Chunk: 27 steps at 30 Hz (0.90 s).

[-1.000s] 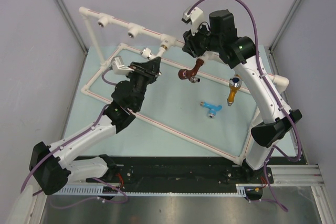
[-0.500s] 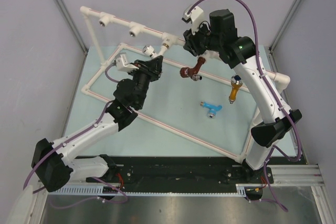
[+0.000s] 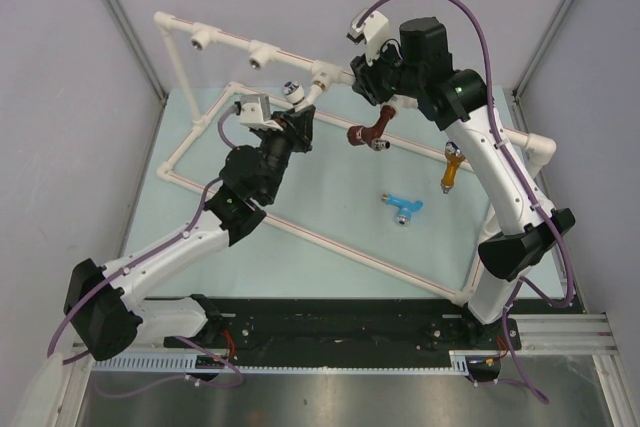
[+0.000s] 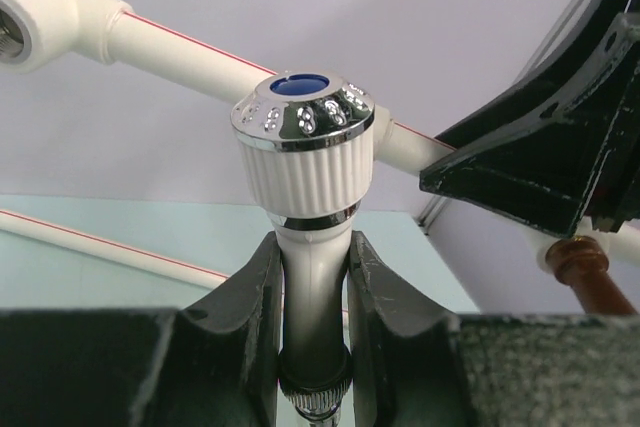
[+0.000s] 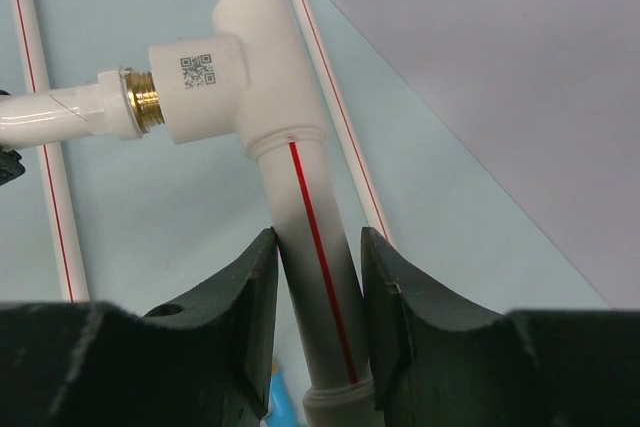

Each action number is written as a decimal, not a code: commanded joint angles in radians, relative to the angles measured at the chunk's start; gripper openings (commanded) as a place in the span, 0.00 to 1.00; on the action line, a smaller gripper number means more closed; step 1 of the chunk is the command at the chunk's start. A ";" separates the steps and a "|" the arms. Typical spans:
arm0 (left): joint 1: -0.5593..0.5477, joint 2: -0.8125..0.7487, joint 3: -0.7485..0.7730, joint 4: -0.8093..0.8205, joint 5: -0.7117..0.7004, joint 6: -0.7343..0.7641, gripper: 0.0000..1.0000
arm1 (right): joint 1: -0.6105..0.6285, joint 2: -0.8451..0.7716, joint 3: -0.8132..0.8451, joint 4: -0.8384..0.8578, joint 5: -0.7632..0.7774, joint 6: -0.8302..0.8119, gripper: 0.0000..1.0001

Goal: Install the water faucets

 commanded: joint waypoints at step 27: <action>-0.004 0.083 0.122 -0.331 0.325 0.919 0.00 | 0.064 -0.005 -0.009 -0.110 -0.084 0.027 0.00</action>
